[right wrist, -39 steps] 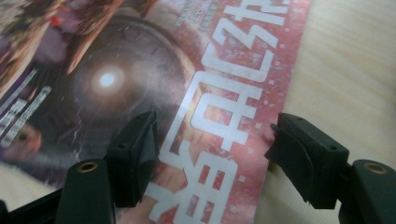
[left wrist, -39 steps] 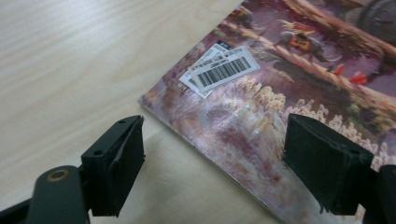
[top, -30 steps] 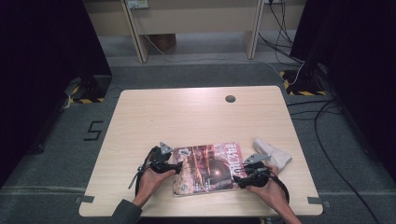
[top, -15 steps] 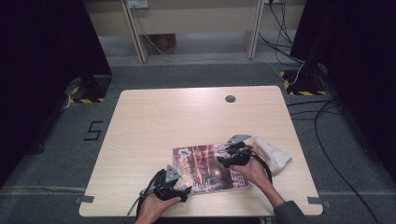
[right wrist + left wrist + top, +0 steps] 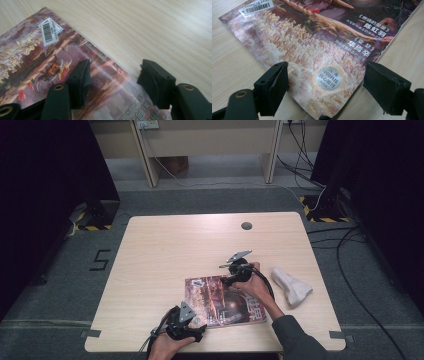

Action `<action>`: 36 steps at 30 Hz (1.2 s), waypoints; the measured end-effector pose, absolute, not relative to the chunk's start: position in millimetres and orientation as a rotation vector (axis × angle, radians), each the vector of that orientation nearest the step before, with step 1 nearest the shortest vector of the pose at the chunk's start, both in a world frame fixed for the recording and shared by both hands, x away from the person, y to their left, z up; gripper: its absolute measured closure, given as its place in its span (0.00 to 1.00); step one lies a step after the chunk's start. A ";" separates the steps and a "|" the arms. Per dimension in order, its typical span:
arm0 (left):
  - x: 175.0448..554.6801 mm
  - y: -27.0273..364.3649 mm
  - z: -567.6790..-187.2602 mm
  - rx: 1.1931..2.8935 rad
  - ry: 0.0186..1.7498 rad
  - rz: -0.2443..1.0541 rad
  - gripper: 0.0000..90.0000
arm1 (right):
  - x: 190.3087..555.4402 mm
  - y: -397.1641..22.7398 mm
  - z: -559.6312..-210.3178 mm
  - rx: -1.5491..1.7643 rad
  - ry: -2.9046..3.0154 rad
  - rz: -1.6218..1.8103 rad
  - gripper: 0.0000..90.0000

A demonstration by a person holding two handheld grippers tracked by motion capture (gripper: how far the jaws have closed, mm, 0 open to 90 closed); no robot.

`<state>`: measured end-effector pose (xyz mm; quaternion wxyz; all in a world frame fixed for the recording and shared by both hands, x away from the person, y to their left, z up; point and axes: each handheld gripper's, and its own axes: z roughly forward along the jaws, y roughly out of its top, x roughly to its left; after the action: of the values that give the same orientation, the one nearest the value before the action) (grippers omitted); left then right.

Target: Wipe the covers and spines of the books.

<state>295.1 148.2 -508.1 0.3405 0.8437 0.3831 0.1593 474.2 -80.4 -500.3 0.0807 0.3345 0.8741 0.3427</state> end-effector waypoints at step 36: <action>360.7 177.7 -504.2 2.152 1.177 0.564 0.26 | 426.3 -147.5 -498.4 1.101 2.652 1.035 0.60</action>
<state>360.7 177.7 -504.2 0.3072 0.8136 0.4451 0.2134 426.3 -147.5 -498.4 0.0448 0.3604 0.8679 0.3389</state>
